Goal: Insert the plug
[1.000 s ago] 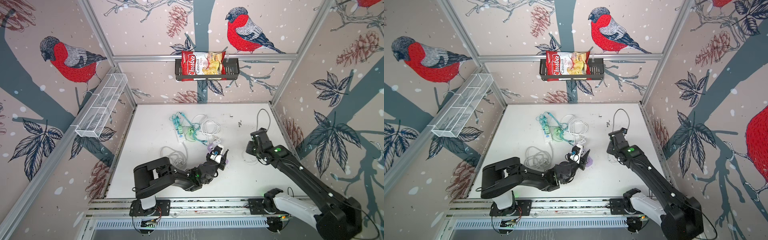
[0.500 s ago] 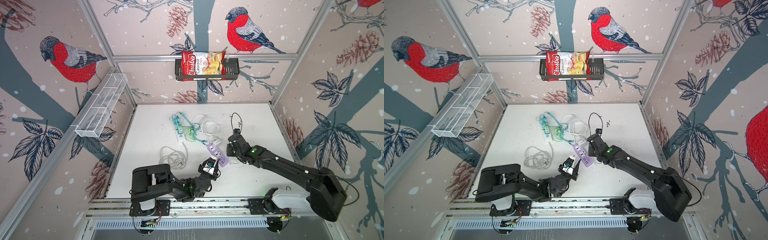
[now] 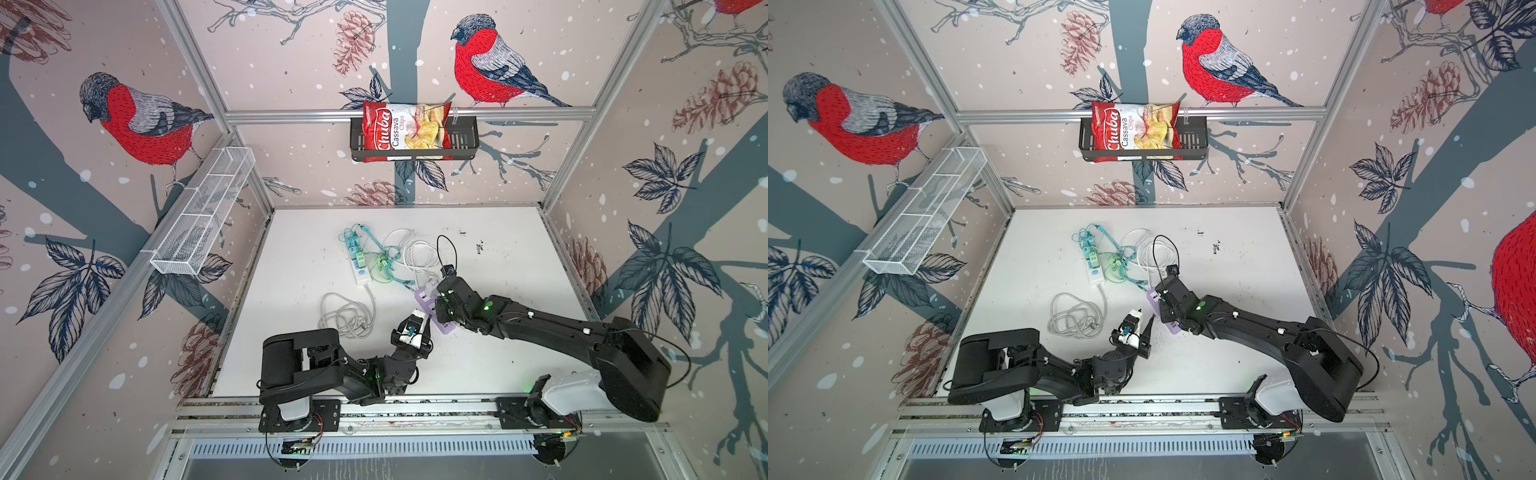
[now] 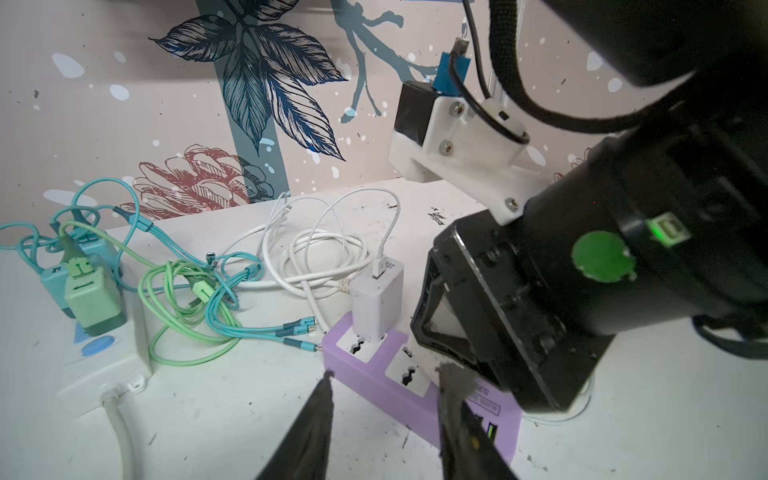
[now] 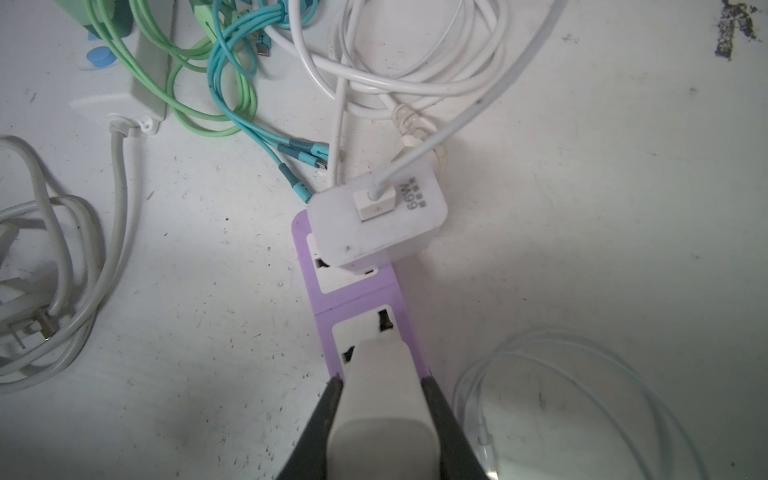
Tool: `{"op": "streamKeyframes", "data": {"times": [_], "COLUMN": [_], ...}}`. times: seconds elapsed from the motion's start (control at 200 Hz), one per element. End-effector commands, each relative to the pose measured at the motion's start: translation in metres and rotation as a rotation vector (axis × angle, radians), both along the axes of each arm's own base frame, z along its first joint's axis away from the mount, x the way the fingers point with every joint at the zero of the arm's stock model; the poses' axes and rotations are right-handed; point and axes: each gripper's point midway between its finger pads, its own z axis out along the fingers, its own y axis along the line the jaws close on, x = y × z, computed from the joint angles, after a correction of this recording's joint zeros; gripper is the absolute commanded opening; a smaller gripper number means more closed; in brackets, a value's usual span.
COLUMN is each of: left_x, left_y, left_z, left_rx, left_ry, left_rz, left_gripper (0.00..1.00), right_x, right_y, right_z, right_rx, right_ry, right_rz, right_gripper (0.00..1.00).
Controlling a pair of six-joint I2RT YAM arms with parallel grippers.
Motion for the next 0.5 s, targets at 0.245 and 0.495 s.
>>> {"op": "streamKeyframes", "data": {"times": [0.245,0.495], "left_x": [-0.001,-0.002], "left_y": [0.007,0.013], "left_z": [0.009,0.01], "left_rx": [-0.045,-0.049], "left_ry": [-0.025,-0.039], "left_rz": [0.012,0.008], "left_gripper": [0.41,0.4], "right_x": [0.012,0.012], "right_y": [0.007,0.008], "right_z": [0.005,-0.004], "right_rx": [-0.041,-0.057], "right_ry": [-0.033,0.02], "right_rz": [0.14,0.199], "right_gripper": [0.0,0.0]}}
